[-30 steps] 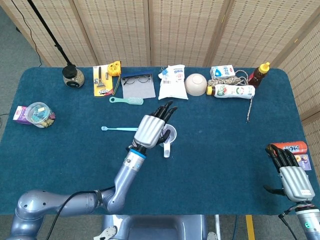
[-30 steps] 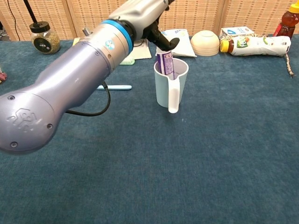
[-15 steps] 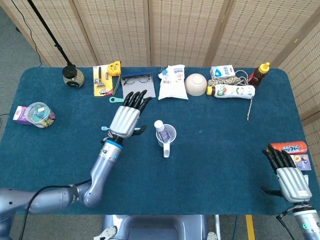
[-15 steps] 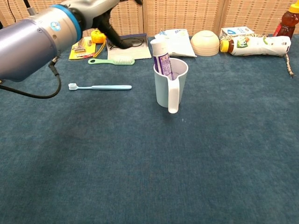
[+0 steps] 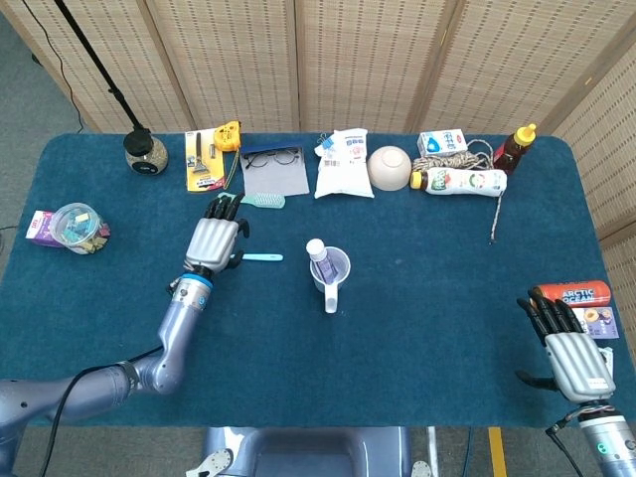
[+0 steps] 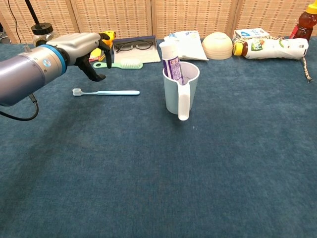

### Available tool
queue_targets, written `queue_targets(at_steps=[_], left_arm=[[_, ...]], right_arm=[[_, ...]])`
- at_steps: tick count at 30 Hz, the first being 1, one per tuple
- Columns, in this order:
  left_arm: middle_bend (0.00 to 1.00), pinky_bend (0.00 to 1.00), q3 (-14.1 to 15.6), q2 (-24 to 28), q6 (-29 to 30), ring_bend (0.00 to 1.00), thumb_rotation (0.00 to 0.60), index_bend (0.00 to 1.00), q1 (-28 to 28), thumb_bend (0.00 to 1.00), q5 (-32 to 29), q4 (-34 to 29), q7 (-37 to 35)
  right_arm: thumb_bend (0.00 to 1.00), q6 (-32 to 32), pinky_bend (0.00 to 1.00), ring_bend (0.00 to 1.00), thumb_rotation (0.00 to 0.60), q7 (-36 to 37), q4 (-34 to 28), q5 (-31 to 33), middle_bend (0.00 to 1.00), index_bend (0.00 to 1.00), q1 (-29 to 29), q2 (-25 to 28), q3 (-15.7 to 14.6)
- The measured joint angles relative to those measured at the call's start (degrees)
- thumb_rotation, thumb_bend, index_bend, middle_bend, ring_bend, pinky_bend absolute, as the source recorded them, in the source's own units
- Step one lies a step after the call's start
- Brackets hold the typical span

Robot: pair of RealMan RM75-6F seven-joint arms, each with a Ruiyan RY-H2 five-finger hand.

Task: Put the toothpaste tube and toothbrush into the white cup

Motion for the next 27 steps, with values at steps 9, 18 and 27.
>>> queue_targets(at_steps=[9,18,27], left_arm=[[0.00,0.00,1.2,-7.9,-2.8,0.00,0.600,0.47,-0.8,0.34,1.7,12.2,-4.9],[0.00,0.00,0.3,-10.6,-3.9,0.00,0.600,0.47,-2.0,0.35,2.3,15.1,-4.6],[0.00,0.00,-0.4,-13.2,-4.4,0.00,0.600,0.47,-2.7,0.34,2.1,18.2,-3.6]], right_arm=[[0.00,0.0,0.00,0.00,0.600,0.6,0.3,0.0,0.00,0.00,0.1,0.1,0.0],[0.00,-0.2,0.00,0.00,0.600,0.8,0.3,0.1,0.00,0.00,0.2,0.2,-0.1],[0.00,-0.1,0.00,0.00,0.600,1.0,0.3,0.1,0.00,0.00,0.2,0.3,-0.1]])
